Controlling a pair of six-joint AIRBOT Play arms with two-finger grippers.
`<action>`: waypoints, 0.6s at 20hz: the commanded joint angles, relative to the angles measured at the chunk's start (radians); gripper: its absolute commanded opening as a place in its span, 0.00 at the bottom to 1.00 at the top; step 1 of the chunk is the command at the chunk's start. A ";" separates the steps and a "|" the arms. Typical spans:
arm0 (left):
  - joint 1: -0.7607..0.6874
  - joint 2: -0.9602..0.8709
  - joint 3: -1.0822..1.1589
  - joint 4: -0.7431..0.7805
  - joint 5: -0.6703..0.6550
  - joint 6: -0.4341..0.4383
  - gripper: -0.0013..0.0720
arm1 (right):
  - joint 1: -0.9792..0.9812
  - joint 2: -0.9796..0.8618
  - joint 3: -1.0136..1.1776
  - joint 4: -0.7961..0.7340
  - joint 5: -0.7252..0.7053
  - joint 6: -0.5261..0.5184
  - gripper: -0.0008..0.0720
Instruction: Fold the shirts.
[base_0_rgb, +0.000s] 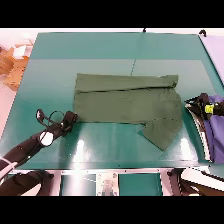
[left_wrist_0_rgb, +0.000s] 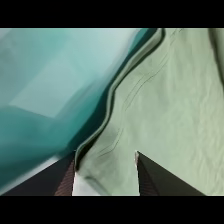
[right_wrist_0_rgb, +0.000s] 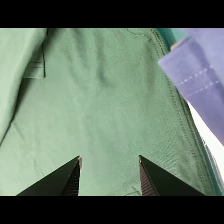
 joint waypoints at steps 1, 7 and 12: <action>0.001 -0.032 0.050 -0.005 -0.057 0.007 0.64 | 0.001 0.000 0.000 0.006 0.001 0.000 0.60; 0.001 -0.032 0.050 -0.010 -0.118 0.016 0.64 | 0.002 0.000 0.000 0.006 0.003 0.001 0.60; 0.000 -0.047 0.051 -0.010 -0.091 0.024 0.29 | 0.001 0.000 -0.042 0.007 0.040 0.001 0.60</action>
